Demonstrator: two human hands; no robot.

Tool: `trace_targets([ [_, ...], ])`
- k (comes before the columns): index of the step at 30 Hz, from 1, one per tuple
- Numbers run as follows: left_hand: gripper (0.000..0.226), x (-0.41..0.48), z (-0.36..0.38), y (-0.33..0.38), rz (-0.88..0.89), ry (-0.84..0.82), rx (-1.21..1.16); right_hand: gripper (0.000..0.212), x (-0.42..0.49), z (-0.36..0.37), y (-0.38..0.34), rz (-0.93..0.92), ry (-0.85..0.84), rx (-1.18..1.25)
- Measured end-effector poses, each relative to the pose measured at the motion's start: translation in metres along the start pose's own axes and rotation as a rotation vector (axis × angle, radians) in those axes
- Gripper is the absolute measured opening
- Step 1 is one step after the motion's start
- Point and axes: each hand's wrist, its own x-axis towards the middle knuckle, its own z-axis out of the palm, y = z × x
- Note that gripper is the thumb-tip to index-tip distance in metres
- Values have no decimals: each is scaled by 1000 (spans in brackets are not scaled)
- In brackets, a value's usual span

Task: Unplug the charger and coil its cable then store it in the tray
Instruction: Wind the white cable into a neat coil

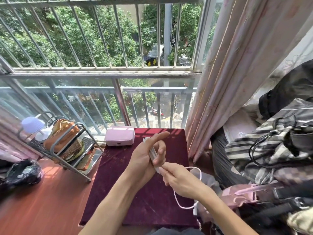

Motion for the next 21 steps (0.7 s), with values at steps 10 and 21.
trace_targets([
  [10, 34, 1, -27, -4, -58, 45, 405, 25, -31, -24, -50, -38, -1, -319],
  [21, 43, -23, -17, 0, -178, -217, 585, 17, -34, -67, -78, -214, 41, -253],
])
